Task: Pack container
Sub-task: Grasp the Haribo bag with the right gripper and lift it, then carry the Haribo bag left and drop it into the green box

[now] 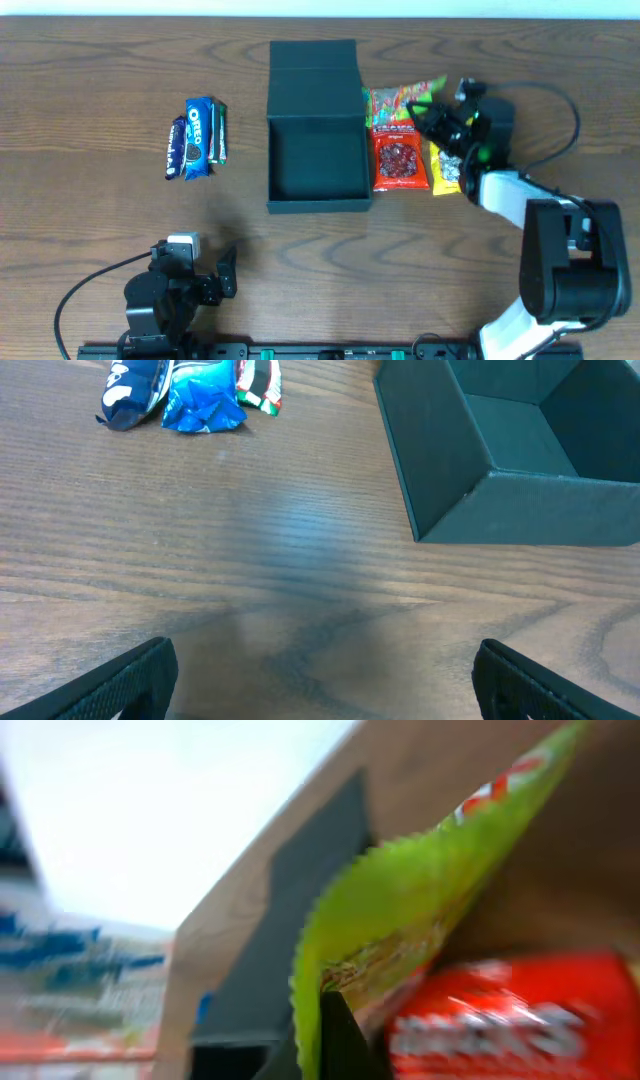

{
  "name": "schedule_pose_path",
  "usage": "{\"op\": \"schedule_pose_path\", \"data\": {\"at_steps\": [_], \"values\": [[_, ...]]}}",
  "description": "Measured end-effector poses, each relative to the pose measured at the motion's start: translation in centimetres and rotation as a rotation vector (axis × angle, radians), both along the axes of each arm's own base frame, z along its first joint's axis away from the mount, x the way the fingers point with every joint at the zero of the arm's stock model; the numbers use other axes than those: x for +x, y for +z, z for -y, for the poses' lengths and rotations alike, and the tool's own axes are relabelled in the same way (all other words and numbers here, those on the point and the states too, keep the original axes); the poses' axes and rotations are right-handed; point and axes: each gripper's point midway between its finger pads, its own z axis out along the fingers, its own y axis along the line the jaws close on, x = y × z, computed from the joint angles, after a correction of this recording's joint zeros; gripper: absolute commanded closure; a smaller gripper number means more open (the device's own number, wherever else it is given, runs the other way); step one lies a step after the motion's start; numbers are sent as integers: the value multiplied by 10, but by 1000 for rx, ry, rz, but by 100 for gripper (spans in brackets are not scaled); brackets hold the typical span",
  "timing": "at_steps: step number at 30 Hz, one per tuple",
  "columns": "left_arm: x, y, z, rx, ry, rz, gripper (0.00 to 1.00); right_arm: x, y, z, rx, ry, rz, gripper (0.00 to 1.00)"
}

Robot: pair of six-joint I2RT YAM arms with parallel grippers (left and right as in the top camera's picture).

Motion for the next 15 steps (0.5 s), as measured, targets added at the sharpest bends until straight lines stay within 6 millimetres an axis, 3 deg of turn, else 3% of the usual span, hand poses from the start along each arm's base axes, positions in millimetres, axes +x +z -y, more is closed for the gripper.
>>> {"op": "schedule_pose_path", "data": {"at_steps": [8,15], "values": [[0,0,0,0,0,0,5,0,98,-28,-79,272,161,99],[0,0,0,0,0,0,5,-30,180,-64,-89,597,452,99]]}}
